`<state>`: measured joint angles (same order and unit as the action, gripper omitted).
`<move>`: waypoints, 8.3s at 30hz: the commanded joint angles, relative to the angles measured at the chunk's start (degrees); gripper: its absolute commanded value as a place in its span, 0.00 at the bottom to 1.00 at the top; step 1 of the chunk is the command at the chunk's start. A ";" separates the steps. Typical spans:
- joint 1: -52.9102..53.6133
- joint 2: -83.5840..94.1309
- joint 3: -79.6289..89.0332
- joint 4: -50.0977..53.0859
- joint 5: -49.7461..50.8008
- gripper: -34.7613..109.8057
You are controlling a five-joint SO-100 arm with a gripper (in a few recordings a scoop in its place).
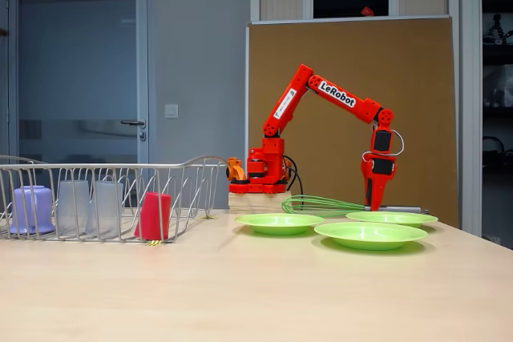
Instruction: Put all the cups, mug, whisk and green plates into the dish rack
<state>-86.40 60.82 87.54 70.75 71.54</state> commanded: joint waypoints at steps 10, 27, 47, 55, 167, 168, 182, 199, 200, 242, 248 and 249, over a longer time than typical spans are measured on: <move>3.78 5.89 3.43 -6.68 -2.64 0.24; 9.23 21.97 2.64 1.76 -6.77 0.24; 22.50 31.38 -4.48 15.56 -38.06 0.24; 32.26 44.03 -2.99 23.64 -55.20 0.24; 90.88 52.82 16.44 23.64 -82.62 0.34; 89.12 55.11 20.04 23.12 -80.86 0.35; 60.38 66.62 47.81 -6.94 -46.67 0.44; 42.19 54.49 66.80 -36.39 -10.02 0.50; 42.71 53.17 67.24 -38.23 -10.28 0.51; 63.46 24.26 70.75 -72.33 -21.53 0.30; 65.83 22.24 71.02 -73.65 -22.59 0.24; 65.83 22.59 71.19 -73.30 -22.68 0.24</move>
<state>-21.27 84.90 157.50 -1.85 48.69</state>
